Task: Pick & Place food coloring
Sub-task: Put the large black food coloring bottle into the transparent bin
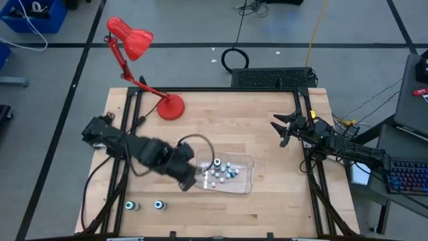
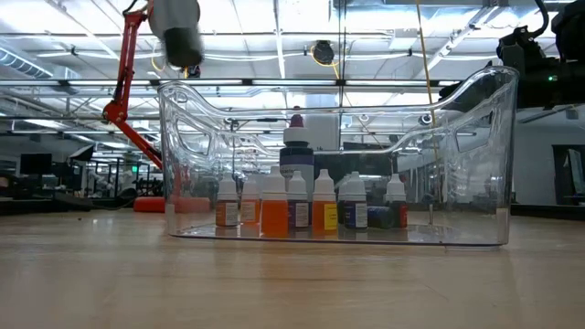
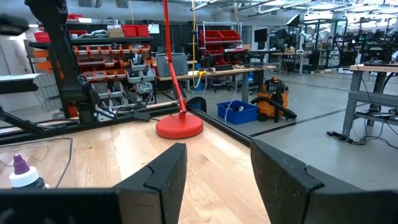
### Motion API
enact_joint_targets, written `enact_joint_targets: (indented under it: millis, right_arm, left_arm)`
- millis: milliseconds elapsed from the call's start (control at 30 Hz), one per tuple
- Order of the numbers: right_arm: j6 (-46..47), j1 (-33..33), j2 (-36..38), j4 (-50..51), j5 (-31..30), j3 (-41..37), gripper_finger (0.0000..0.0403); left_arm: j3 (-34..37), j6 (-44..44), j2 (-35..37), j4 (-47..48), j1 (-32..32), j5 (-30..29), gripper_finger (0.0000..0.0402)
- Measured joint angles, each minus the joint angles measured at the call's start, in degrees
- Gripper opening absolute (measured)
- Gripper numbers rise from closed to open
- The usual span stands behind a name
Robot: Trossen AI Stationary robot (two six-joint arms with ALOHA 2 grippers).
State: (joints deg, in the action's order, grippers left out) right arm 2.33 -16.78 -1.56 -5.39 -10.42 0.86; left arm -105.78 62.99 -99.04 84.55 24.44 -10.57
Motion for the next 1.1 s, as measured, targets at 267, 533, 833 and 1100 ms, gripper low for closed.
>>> enact_joint_targets:
  millis: [267,533,833,1100]
  right_arm:
    - [0.0,0.0,0.0,0.0,0.0,0.0,0.0167]
    - [0.0,0.0,0.0,0.0,0.0,0.0,0.0167]
    - [0.0,0.0,0.0,0.0,0.0,0.0,0.0167]
    - [0.0,0.0,0.0,0.0,0.0,0.0,0.0167]
  left_arm:
    - [-3.6,-11.6,-2.6,-0.6,-6.9,3.2,0.012]
    - [-3.8,-18.6,-10.2,-1.3,-9.0,10.8,0.012]
    - [-3.7,-19.4,-11.9,-1.7,-8.6,10.4,0.012]
    - [-3.6,-19.4,-12.0,-3.4,-7.6,9.2,0.012]
